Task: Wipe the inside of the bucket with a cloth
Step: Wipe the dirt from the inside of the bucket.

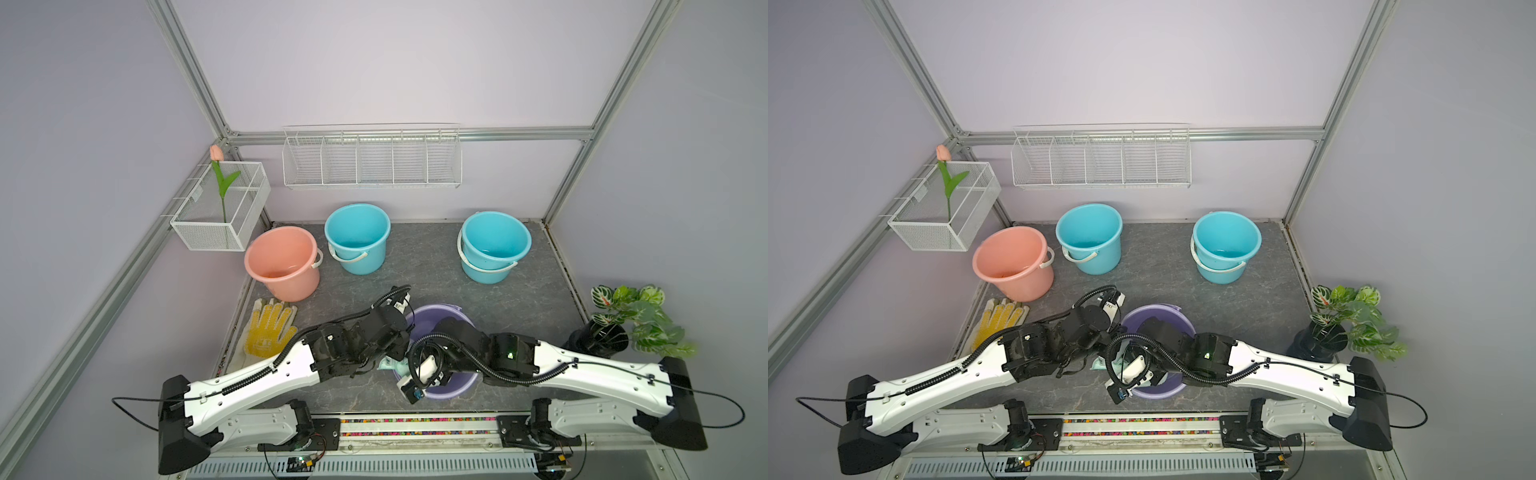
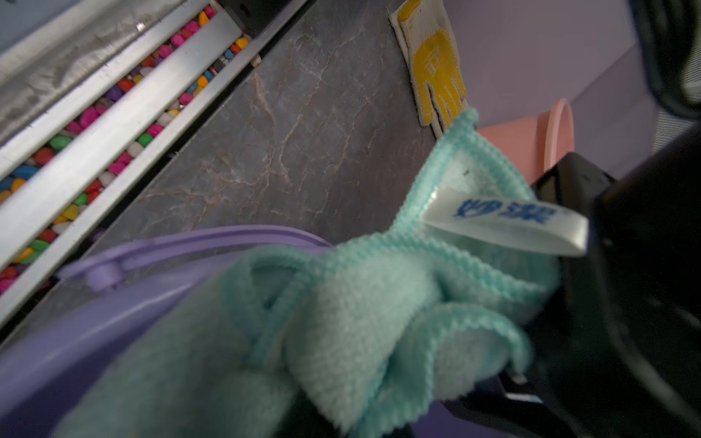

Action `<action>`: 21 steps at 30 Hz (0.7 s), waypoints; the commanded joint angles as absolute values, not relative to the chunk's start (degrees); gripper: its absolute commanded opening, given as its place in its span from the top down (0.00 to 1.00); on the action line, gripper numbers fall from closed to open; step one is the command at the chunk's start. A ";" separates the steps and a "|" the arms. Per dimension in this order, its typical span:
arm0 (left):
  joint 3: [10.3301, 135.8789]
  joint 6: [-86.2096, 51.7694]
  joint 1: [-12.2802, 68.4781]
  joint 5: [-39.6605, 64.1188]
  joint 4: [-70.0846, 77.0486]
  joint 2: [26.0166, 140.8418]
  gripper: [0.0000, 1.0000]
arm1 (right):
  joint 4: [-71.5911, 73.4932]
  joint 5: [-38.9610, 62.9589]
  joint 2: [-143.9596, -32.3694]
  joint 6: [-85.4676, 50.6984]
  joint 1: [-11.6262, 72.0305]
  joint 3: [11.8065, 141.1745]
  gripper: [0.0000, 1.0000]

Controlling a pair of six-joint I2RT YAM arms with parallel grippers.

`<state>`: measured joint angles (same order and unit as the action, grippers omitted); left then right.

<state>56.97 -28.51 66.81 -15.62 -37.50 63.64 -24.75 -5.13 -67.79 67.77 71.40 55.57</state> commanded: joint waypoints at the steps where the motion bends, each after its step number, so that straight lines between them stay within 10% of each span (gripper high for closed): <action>1: 56.34 -30.00 66.84 -15.13 -33.71 62.10 1.00 | -26.75 -11.28 -68.20 77.60 71.90 58.30 0.93; 21: 57.11 -28.08 66.86 -8.48 -32.85 65.57 1.00 | -21.18 -13.29 -71.42 107.27 64.16 59.60 0.93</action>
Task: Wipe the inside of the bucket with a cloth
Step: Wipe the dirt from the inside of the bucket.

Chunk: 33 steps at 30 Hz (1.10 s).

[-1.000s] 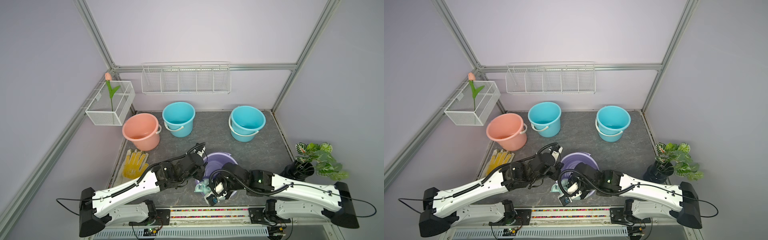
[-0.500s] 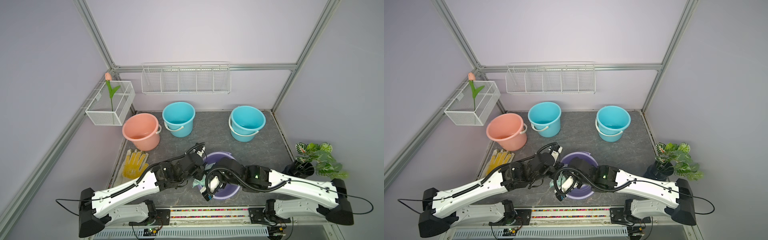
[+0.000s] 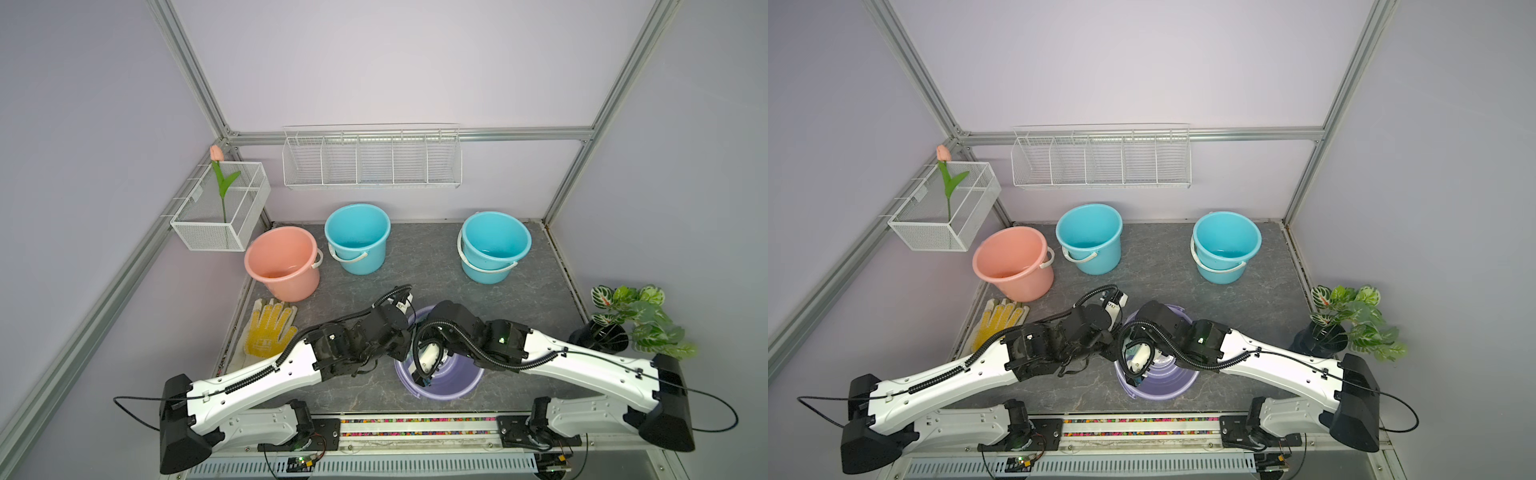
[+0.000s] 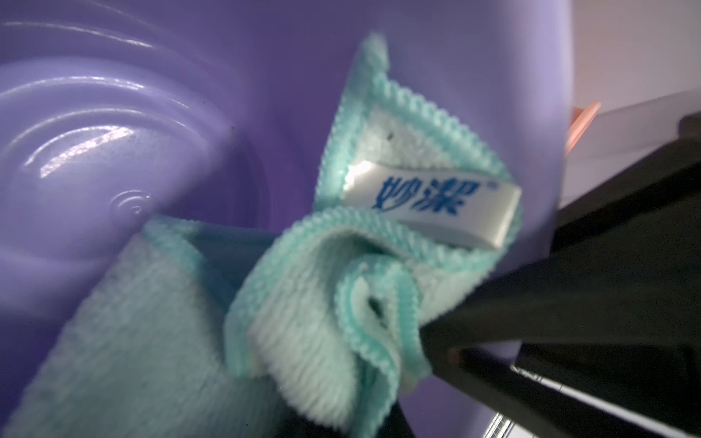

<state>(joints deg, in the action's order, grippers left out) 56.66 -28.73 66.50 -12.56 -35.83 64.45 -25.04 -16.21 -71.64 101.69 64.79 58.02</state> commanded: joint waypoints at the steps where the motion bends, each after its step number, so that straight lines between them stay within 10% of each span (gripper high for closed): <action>1: 57.51 -27.95 66.88 -8.42 -32.96 66.17 1.00 | -21.00 -11.84 -71.12 107.61 64.11 59.44 0.93; 22: 58.74 -29.86 66.88 -15.18 -34.81 66.40 1.00 | -39.64 -29.55 -57.99 89.99 62.64 54.31 0.93; 33: 57.39 -34.01 65.83 -19.87 -33.23 62.83 1.00 | -56.08 -14.16 -52.60 66.20 71.13 53.82 0.93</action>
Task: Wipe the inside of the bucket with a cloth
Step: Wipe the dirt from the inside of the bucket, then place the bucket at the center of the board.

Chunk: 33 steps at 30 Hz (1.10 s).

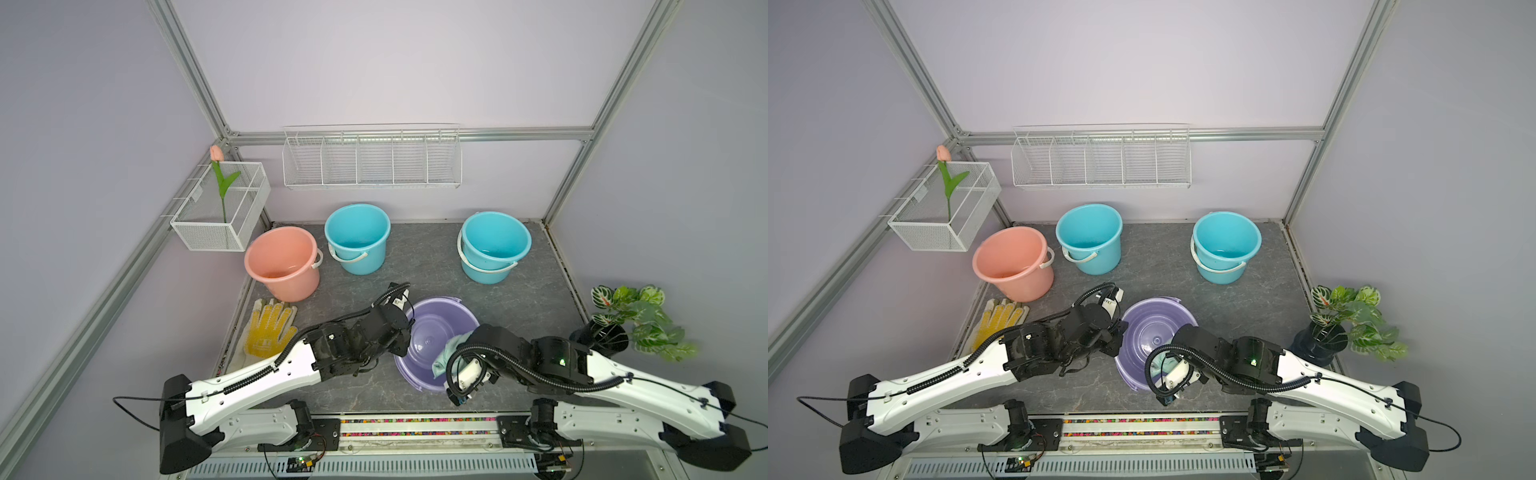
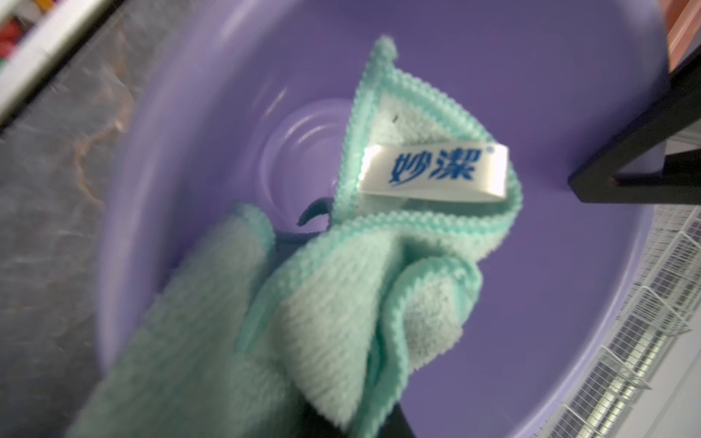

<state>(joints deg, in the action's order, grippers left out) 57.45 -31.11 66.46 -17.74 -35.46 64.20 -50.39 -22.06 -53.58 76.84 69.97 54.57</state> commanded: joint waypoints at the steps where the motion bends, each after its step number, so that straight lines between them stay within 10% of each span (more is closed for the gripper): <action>1: 57.39 -34.48 65.72 -19.59 -33.09 62.90 1.00 | -55.31 -11.69 -52.56 63.55 71.65 53.46 0.93; 10: 59.03 -38.69 63.54 -16.82 -32.43 64.86 1.00 | -21.13 0.91 -56.59 38.97 72.94 46.13 0.93; 16: 60.85 -41.51 59.45 -13.53 -32.56 67.70 1.00 | -2.98 -14.05 -61.50 21.72 72.95 46.50 0.93; 23: 61.81 -44.47 51.20 -9.70 -32.96 70.03 1.00 | -15.24 -43.39 -62.67 4.24 70.90 56.32 0.88; 33: 73.71 -43.10 41.53 -4.02 -33.79 84.41 1.00 | -21.45 -52.57 -48.90 0.00 60.72 57.44 0.88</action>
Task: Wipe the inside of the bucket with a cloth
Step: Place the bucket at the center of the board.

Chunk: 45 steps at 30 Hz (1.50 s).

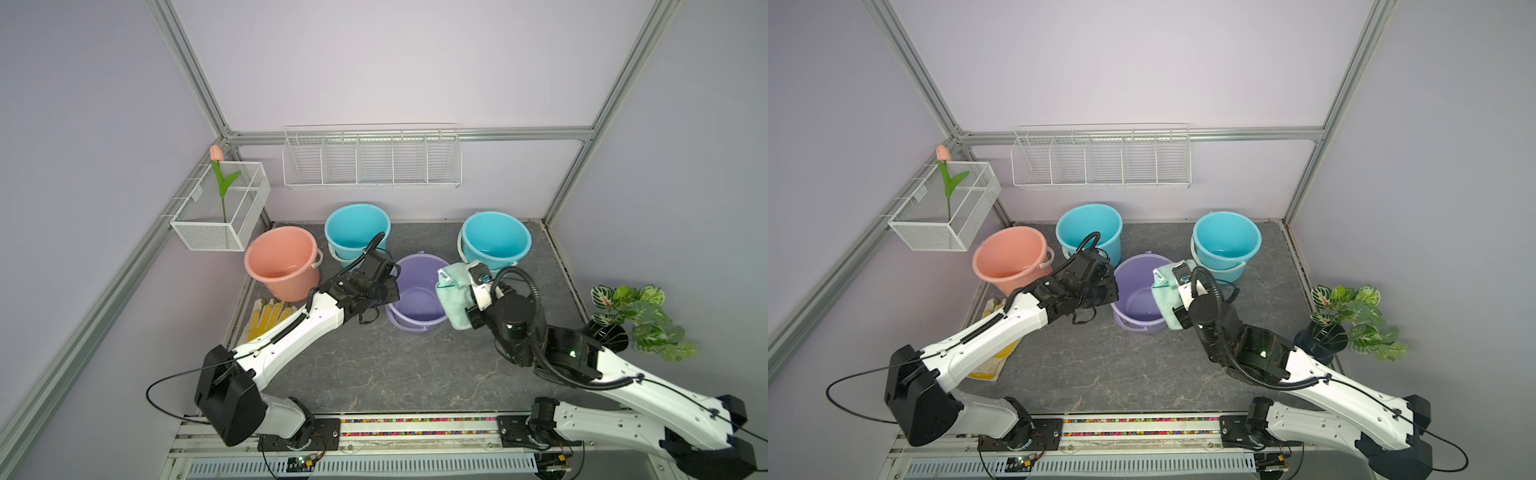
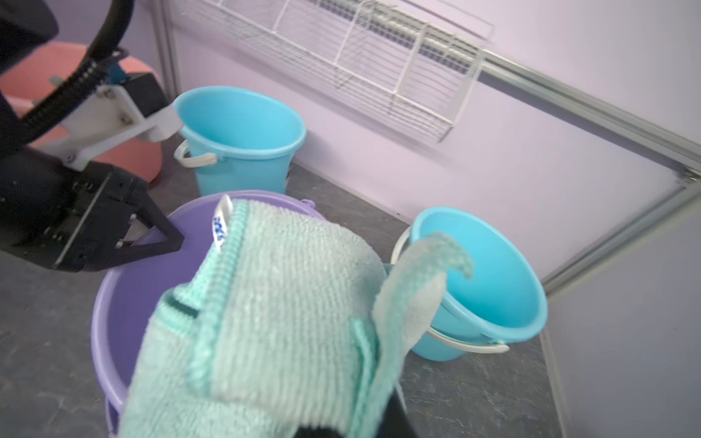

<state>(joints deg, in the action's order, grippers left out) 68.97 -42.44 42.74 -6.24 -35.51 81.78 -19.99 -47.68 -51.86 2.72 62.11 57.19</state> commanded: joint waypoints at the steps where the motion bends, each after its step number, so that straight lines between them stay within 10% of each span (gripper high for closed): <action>1: 76.11 -42.64 41.11 -4.28 -34.52 86.33 1.00 | -21.45 -52.89 -47.80 0.75 60.10 57.35 0.89; 17: 118.88 -36.11 34.86 -6.38 -51.39 116.77 1.00 | -23.86 -55.26 -43.70 4.55 59.24 59.24 0.92; 32: 133.91 -38.27 32.63 0.24 -52.38 129.78 1.00 | -24.52 -54.88 -43.79 5.19 59.24 59.94 0.92; 45: 134.78 -38.00 32.55 -1.56 -53.38 128.06 0.73 | -29.53 -59.13 -44.97 5.31 58.87 62.10 0.90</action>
<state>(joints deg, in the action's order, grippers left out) 132.66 -38.11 32.77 -0.54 -52.90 129.99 -27.62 -56.42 -44.56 5.39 59.48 60.51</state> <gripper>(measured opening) 0.269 0.101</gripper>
